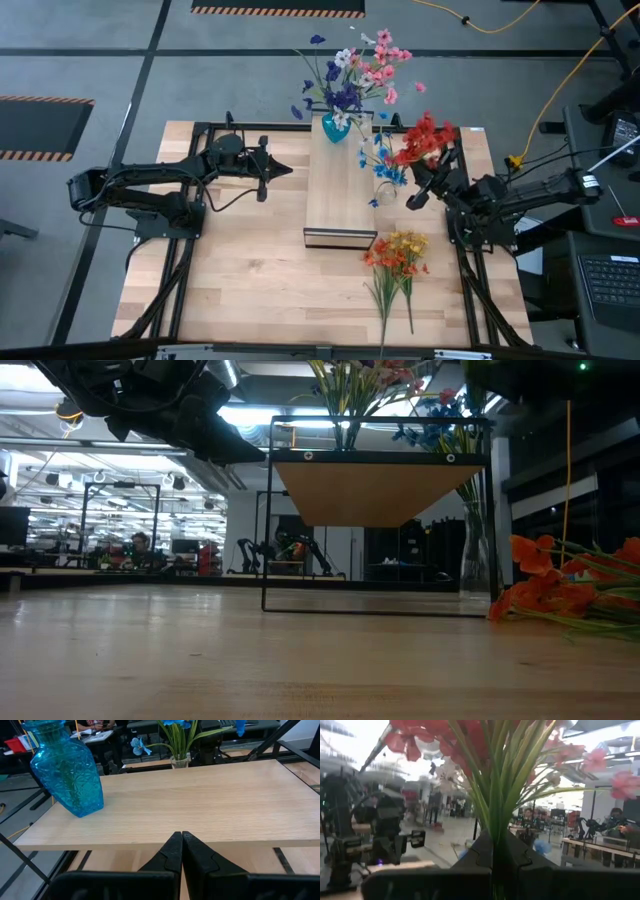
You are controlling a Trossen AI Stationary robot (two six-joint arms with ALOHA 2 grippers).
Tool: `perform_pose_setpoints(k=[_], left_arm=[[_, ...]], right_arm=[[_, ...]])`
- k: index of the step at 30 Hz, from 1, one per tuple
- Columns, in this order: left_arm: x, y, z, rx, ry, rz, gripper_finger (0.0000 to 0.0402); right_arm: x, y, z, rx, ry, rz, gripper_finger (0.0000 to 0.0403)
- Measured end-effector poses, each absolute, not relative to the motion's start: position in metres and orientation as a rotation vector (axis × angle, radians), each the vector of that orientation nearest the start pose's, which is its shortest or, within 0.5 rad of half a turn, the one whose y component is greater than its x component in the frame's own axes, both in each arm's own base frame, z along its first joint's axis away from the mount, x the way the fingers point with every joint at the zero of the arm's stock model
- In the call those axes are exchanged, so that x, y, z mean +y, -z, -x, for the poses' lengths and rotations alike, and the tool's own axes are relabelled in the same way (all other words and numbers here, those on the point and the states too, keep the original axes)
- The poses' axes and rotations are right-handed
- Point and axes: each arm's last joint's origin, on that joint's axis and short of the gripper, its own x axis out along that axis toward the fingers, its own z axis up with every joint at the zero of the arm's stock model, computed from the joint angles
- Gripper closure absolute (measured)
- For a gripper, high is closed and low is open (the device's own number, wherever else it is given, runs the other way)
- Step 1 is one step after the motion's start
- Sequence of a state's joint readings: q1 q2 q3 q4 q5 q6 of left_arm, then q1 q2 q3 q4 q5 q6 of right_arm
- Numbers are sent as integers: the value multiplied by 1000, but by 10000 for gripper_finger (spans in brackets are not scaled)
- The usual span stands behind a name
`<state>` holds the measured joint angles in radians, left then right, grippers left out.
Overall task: Pick and place flowers into a vace then onto a shelf
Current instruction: Put the red flowers into the transparent vase
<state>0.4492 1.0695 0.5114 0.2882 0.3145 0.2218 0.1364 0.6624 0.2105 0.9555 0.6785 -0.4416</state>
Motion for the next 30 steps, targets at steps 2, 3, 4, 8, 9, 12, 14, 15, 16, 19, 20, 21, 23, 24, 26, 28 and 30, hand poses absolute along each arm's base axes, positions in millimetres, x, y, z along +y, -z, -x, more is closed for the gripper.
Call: perform_pose_setpoints(k=[2,3,4,8,9,12,14,15,16,19,20,21,23,24,26,28,30], left_arm=[[89,-231,-206,264,-105,-120,396],[89,-231,-206,264,-105,-120,396],[89,-231,-206,264,-105,-120,396],[90,-231,-206,264,-106,-121,396],[90,-231,-206,265,-107,-121,396],[90,-231,-206,264,-107,-121,396],[90,-231,-206,264,-107,-121,396],[89,-231,-206,265,-107,-121,396],[90,-231,-206,264,-107,-121,396],[90,-231,-206,264,-107,-121,396],[90,-231,-206,265,-108,-119,396],[89,-231,-206,264,-107,-118,396],[90,-231,-206,264,-108,-119,396],[90,-231,-206,265,-108,-119,396],[90,-231,-206,264,-108,-118,396],[90,-231,-206,265,-109,-118,396],[90,-231,-206,264,-109,-118,396]], right_arm=[[0,-248,-134,-379,626,203,397],[0,-242,-131,-390,628,197,397],[-1,-238,-129,-401,630,192,397],[-1,-224,-125,-390,628,197,397],[-1,-222,-125,-388,628,198,397],[-1,-220,-125,-381,627,202,397],[-2,-220,-125,-380,629,203,397],[-2,-220,-125,-376,632,206,397],[-3,-219,-126,-367,635,210,397],[-4,-217,-128,-352,636,215,397],[-4,-216,-129,-348,630,216,397],[-5,-215,-130,-341,622,221,397],[-5,-213,-132,-334,604,231,395],[-5,-212,-133,-331,601,224,390],[-6,-210,-135,-314,605,224,372],[-7,-209,-136,-296,608,229,351],[-8,-207,-136,-283,625,202,333]])
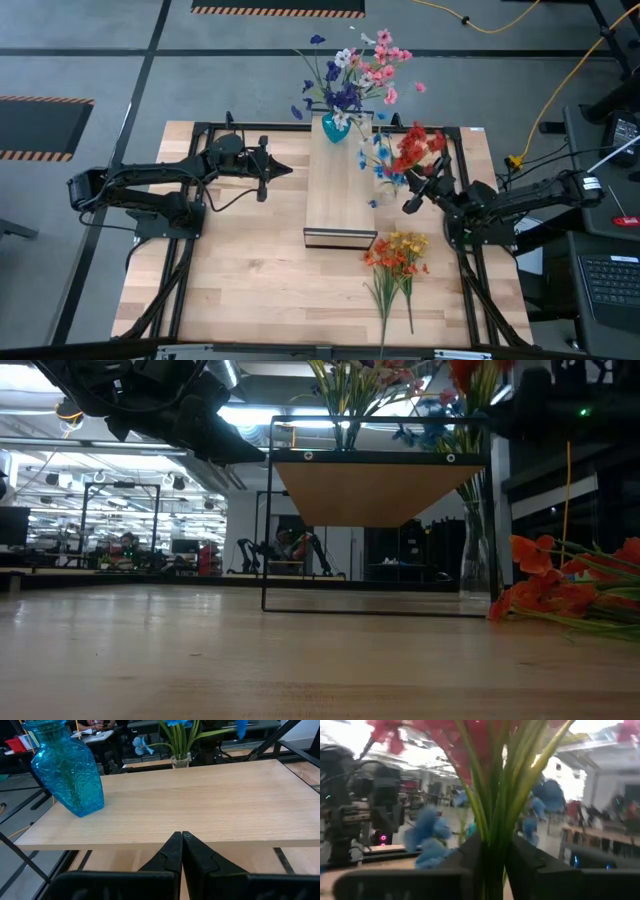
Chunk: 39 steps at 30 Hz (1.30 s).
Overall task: Pick and place flowers into a vace then onto a shelf
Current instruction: Put the red flowers into the transparent vase
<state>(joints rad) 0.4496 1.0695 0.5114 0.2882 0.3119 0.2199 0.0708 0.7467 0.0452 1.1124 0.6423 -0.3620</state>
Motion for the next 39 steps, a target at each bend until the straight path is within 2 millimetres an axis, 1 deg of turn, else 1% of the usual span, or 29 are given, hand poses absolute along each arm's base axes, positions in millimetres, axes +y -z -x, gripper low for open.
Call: perform_pose_setpoints(k=[3,10,14,18,21,26,31,35,39], left_arm=[[90,-231,-206,265,-108,-118,396],[90,-231,-206,265,-108,-117,396],[90,-231,-206,265,-108,-117,396],[89,-231,-206,265,-108,-117,396],[90,-231,-206,265,-108,-118,396],[90,-231,-206,266,-108,-117,396],[90,-231,-206,265,-108,-117,396],[90,-231,-206,266,-108,-118,396],[90,-230,-206,266,-108,-118,396]], right_arm=[[-9,-203,-137,-251,665,157,312],[-9,-194,-140,-178,643,103,264],[-9,-191,-140,-170,636,60,231],[-7,-191,-141,-161,622,70,205],[-4,-189,-143,-118,601,87,190],[1,-194,-151,-9,573,139,176],[1,-206,-156,94,672,200,173],[1,-213,-159,134,673,220,172],[1,-215,-159,156,671,228,172]])
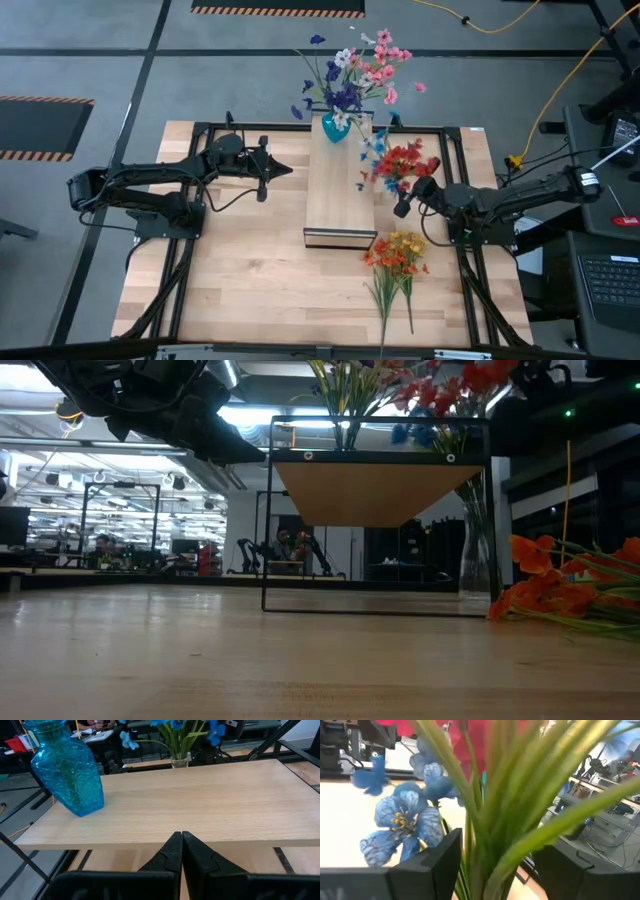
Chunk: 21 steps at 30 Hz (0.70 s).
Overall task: Pick and place flowers into a vace then onto a shelf
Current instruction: Put the red flowers into the transparent vase, then put the orange flowers into the transparent vase
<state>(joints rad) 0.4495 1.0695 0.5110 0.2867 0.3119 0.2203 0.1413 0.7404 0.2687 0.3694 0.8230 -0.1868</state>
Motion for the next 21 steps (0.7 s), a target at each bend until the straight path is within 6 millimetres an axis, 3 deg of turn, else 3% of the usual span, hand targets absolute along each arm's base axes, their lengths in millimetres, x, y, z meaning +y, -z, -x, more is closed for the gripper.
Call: perform_pose_setpoints(k=[21], left_arm=[[89,-230,-206,266,-108,-120,396]], right_arm=[[0,-214,-134,198,589,129,172]])
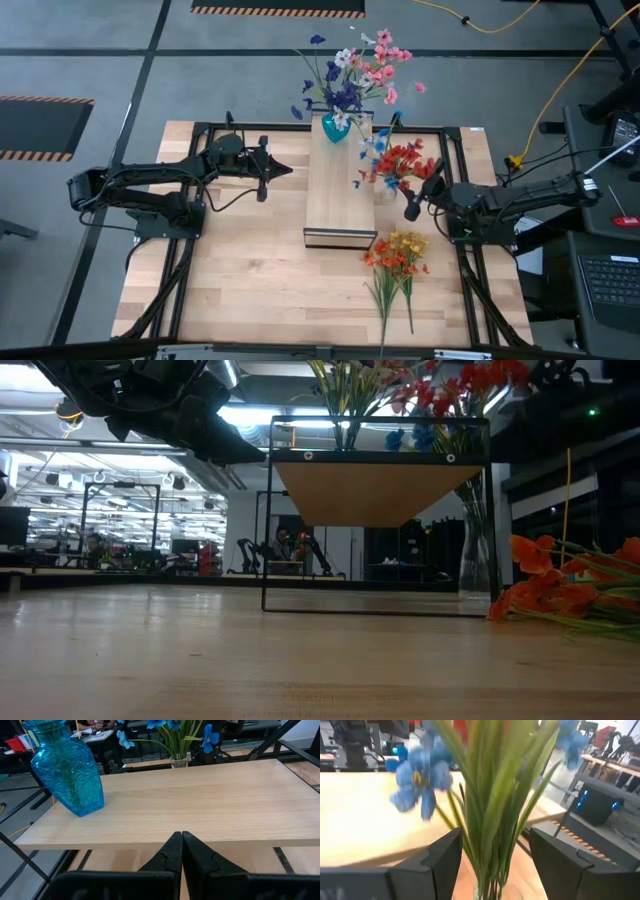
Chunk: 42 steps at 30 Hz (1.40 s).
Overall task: Pick and place flowers into a vace then onto a shelf
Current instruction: Put the orange flowers into the transparent vase
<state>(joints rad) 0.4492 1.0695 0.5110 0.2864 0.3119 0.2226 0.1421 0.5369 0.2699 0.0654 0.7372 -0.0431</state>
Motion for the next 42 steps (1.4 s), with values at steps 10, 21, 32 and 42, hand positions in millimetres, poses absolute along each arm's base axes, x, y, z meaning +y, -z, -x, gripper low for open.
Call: perform_pose_setpoints(k=[10,21,32,42], left_arm=[[90,-230,-206,266,-108,-120,396],[90,-231,-206,267,-108,-141,396],[88,-237,-206,195,-9,-199,400],[72,-242,-205,176,74,-225,400]], right_arm=[[0,-229,-126,294,506,73,172],[2,-259,-109,502,422,-151,179],[12,-251,-121,603,294,-211,381],[51,-267,-134,685,228,-312,399]])
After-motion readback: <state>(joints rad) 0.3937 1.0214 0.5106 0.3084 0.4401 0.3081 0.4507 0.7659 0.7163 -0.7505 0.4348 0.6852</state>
